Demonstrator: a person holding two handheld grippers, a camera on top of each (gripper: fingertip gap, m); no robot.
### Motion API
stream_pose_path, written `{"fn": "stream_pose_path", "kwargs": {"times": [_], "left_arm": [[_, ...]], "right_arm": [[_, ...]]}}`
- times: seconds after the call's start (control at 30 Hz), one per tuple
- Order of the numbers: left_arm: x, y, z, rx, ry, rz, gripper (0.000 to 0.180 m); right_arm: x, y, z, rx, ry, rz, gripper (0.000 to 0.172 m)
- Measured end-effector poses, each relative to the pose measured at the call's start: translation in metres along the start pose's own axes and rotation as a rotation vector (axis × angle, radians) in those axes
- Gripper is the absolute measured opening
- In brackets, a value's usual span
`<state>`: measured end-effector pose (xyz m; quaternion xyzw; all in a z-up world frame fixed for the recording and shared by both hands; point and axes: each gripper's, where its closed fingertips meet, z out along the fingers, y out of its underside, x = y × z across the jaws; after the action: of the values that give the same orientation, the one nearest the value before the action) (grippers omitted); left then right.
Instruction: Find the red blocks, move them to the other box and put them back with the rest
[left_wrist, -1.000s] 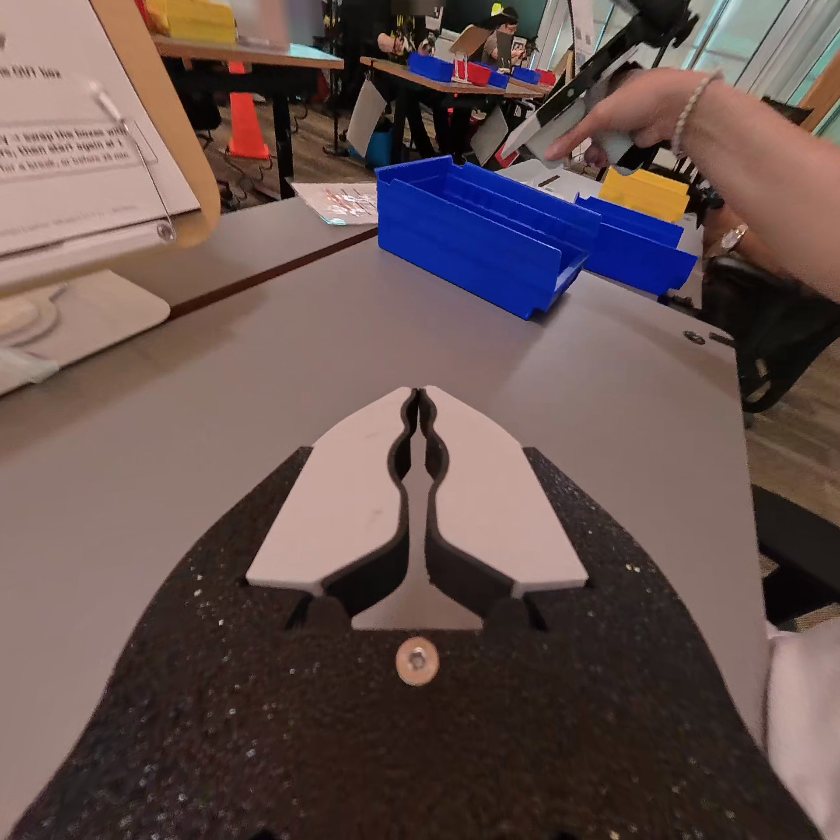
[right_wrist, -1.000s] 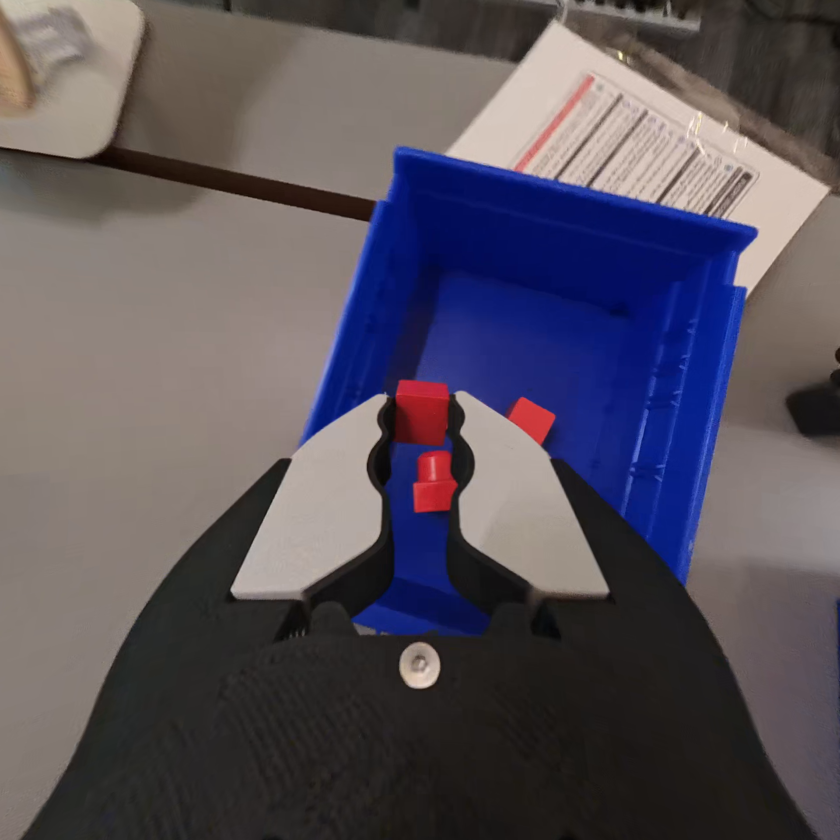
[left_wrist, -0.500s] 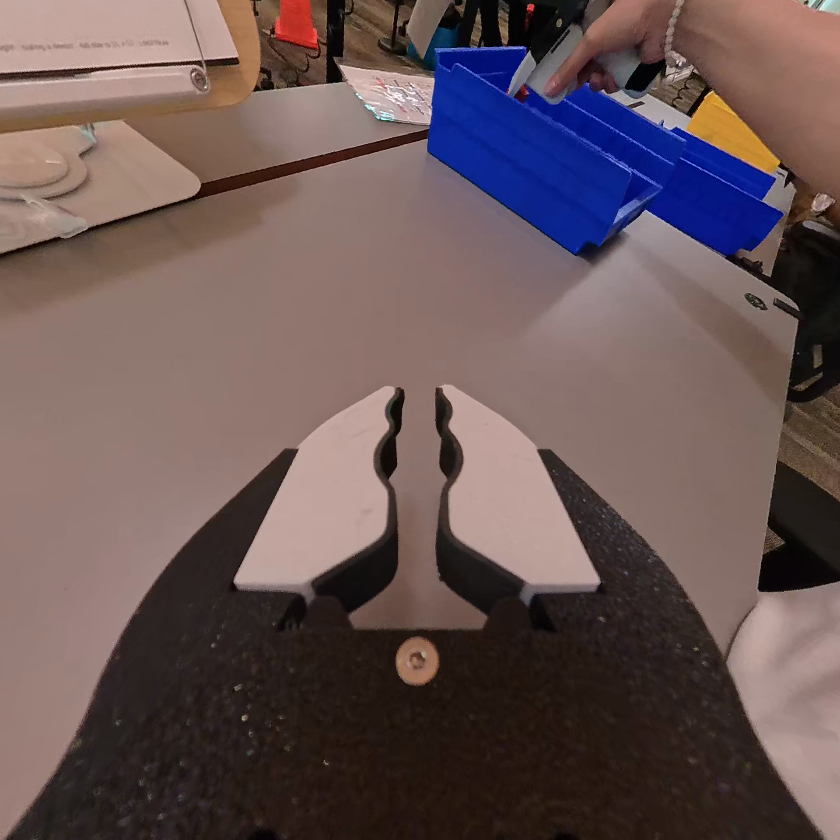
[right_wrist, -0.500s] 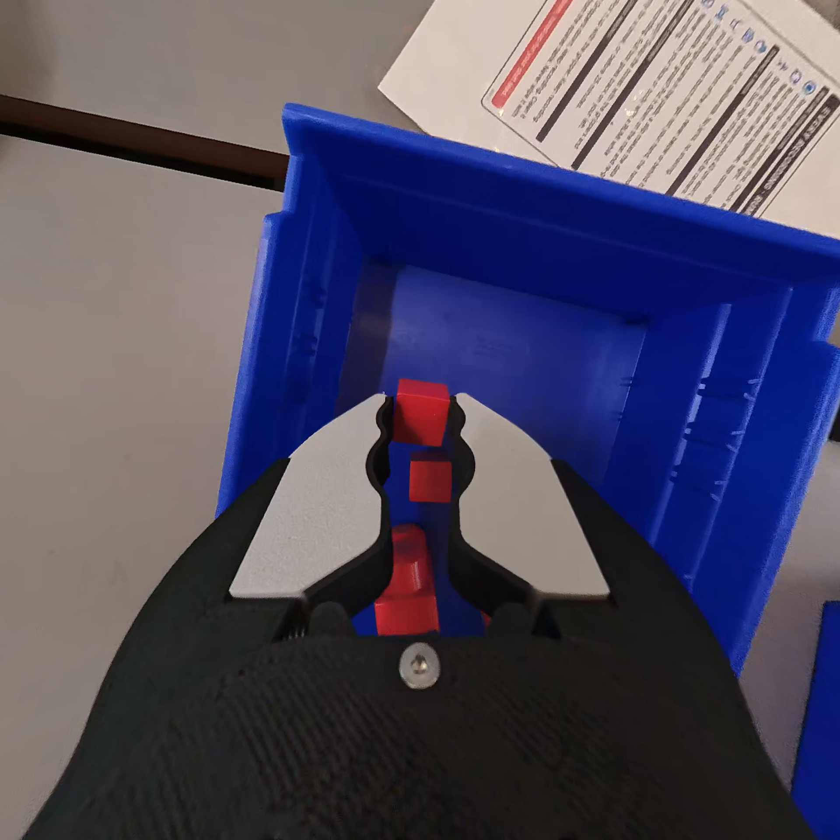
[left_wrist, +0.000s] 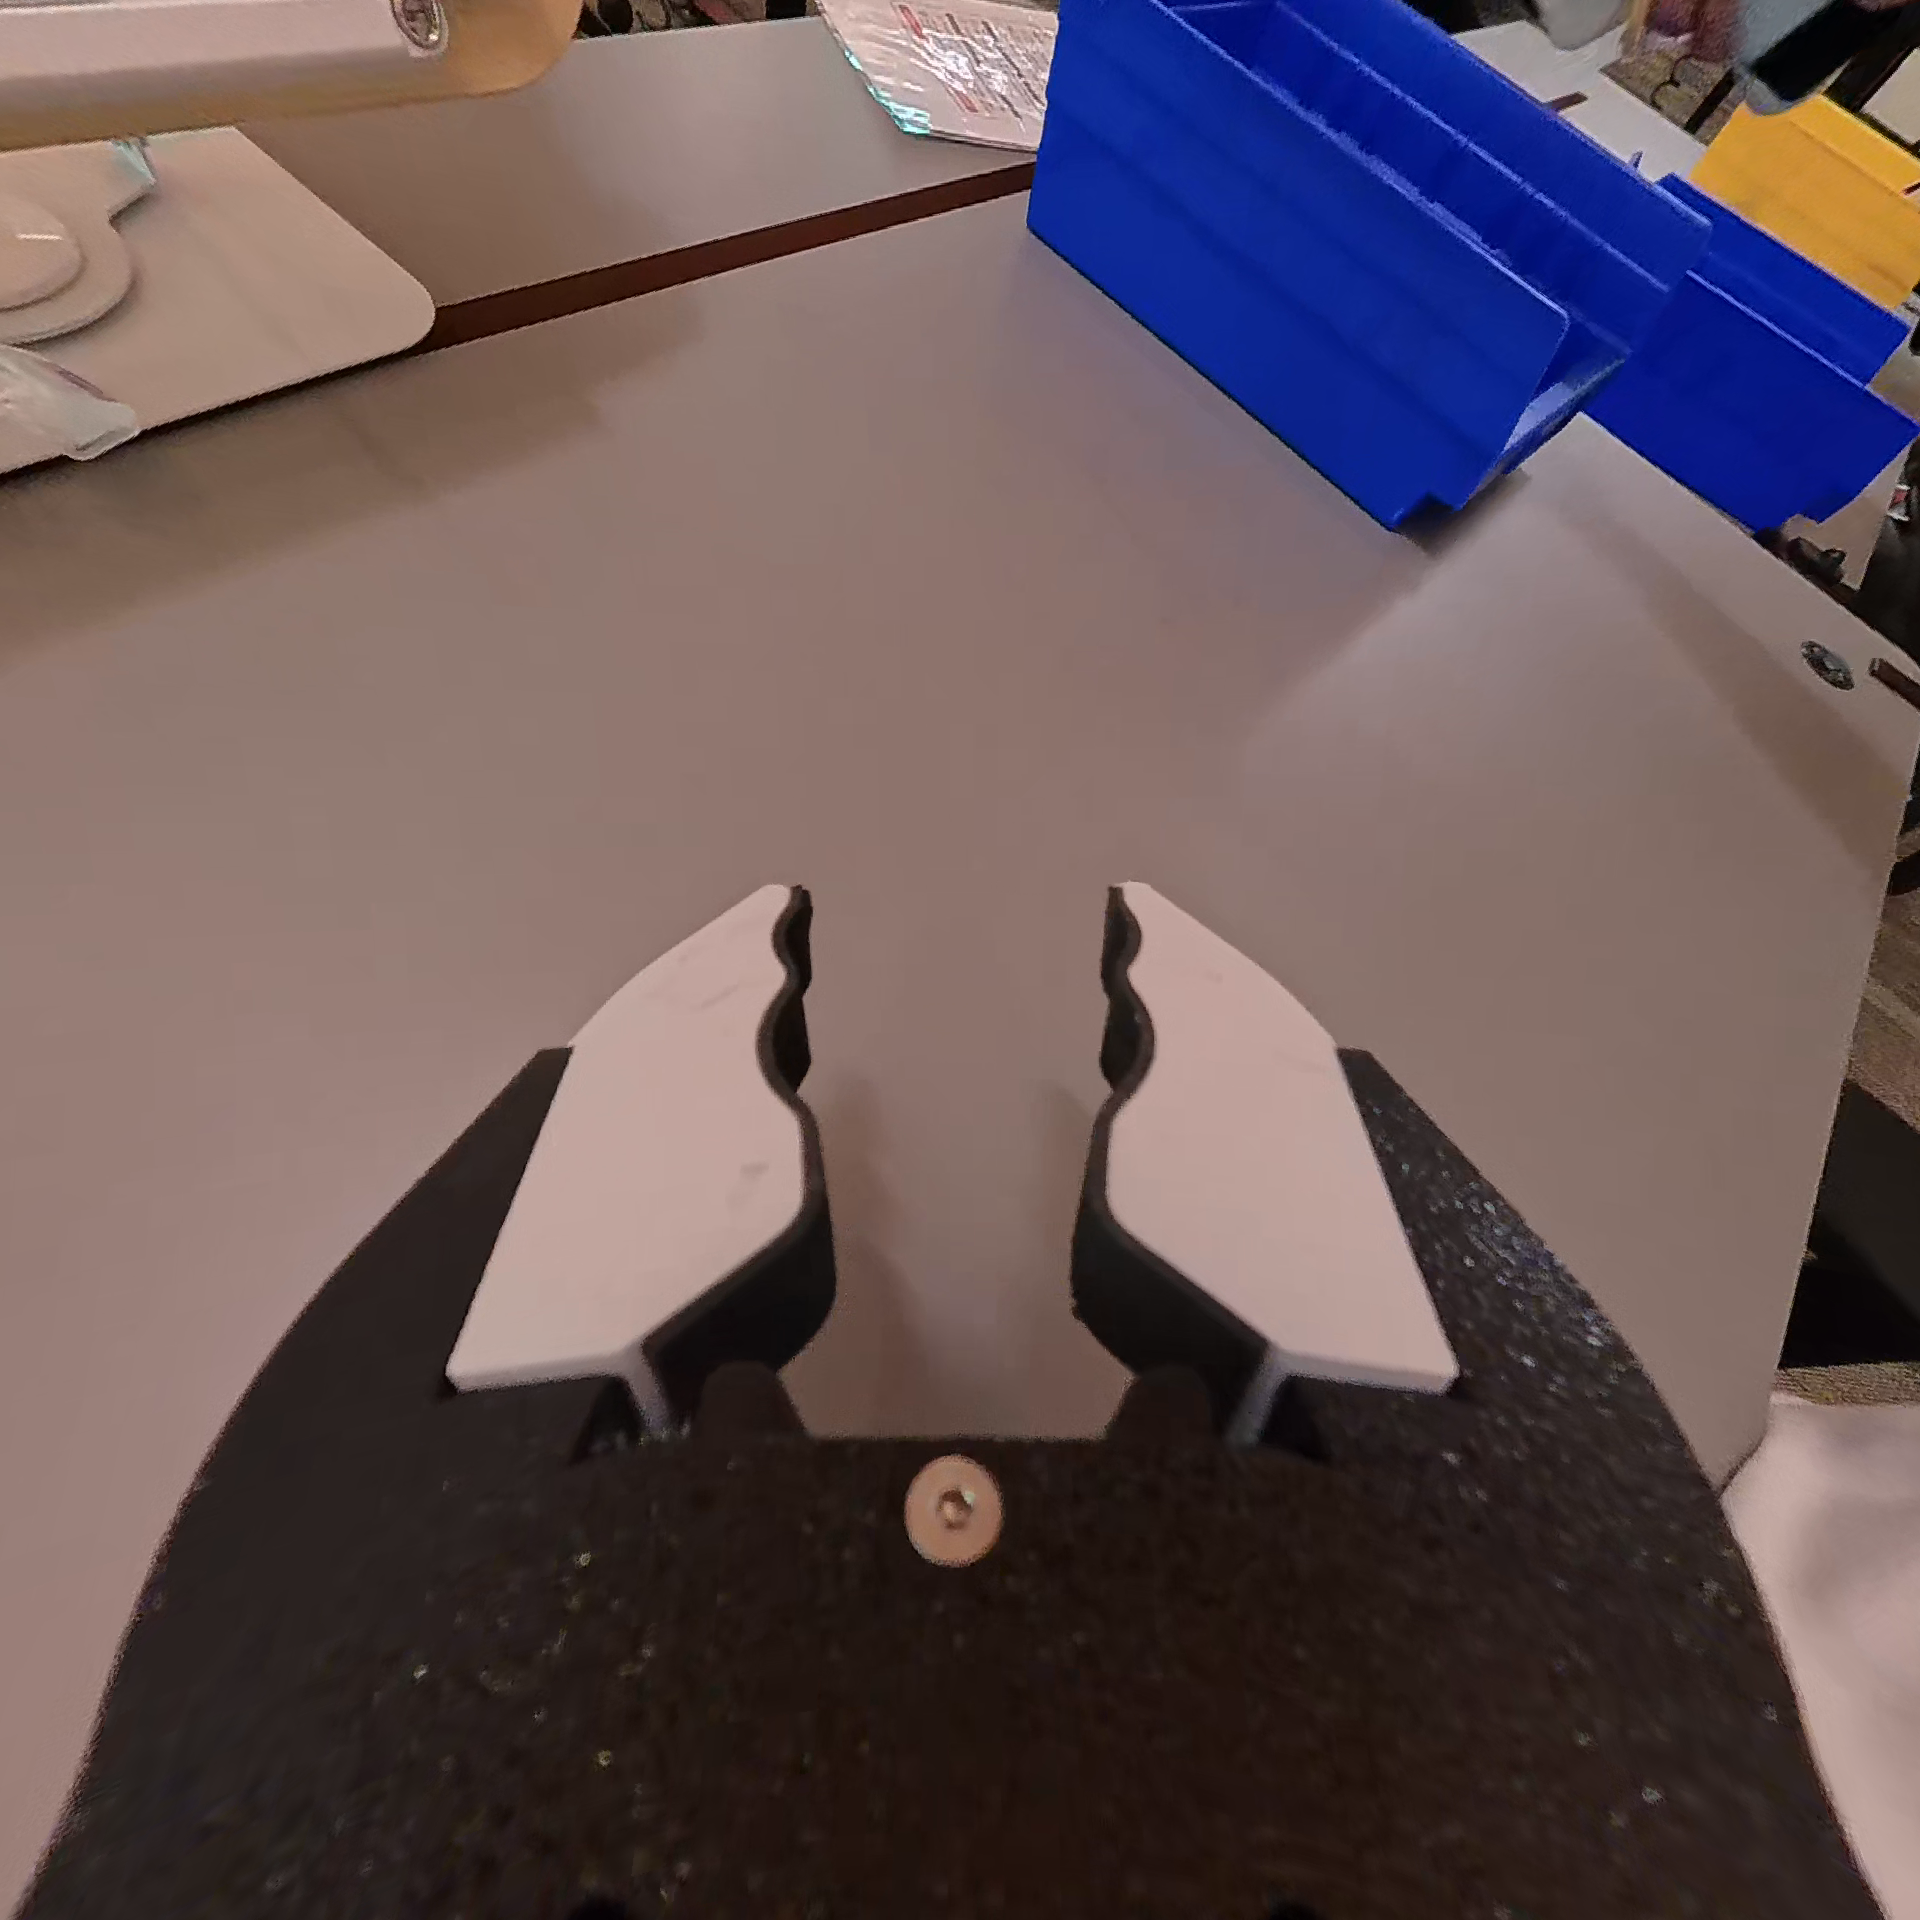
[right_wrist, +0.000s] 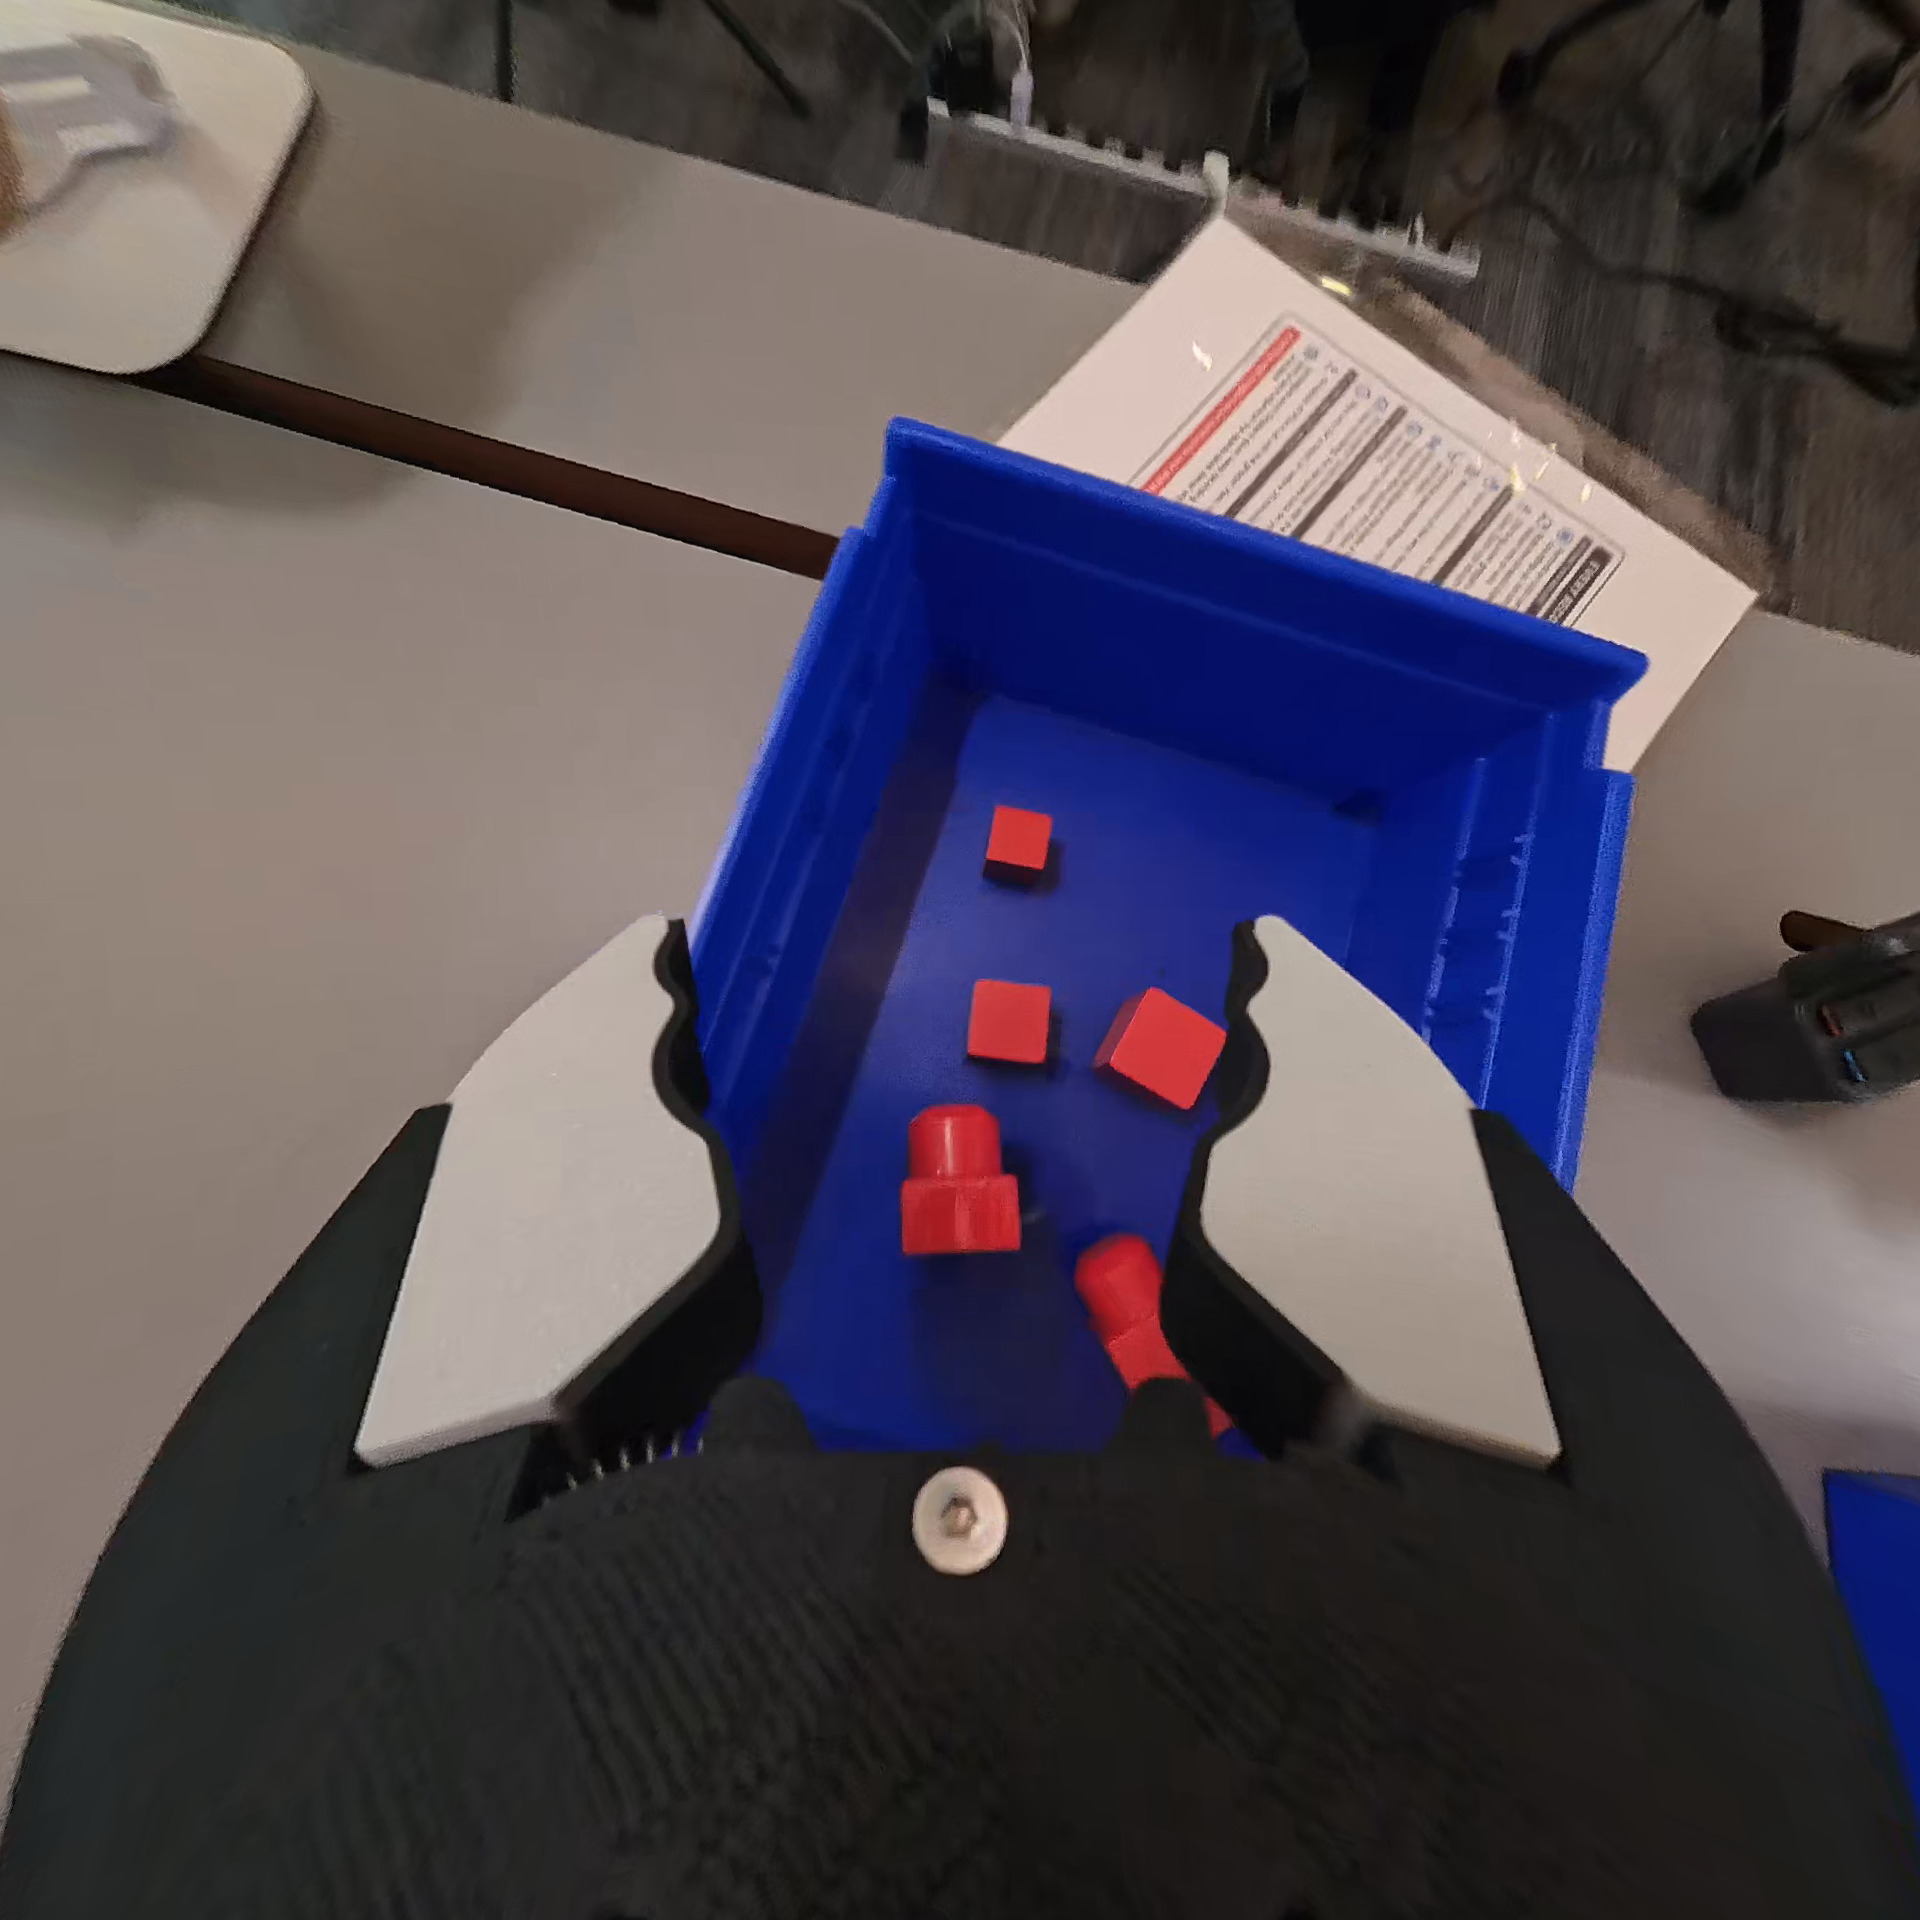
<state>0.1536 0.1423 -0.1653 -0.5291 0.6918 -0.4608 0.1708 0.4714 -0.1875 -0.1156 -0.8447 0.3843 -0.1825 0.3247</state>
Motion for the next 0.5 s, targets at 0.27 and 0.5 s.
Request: {"fn": "stream_pose_path", "kwargs": {"times": [0.27, 0.5], "left_arm": [[0.026, -0.033, 0.032, 0.075, 0.107, -0.125, 0.077], [0.079, -0.082, 0.086, -0.003, 0.172, -0.120, 0.089]], "right_arm": [[-0.040, 0.055, -0.082, 0.341, 0.005, 0.022, 0.097], [-0.064, 0.107, -0.123, 0.401, 0.073, 0.031, 0.095]]}}
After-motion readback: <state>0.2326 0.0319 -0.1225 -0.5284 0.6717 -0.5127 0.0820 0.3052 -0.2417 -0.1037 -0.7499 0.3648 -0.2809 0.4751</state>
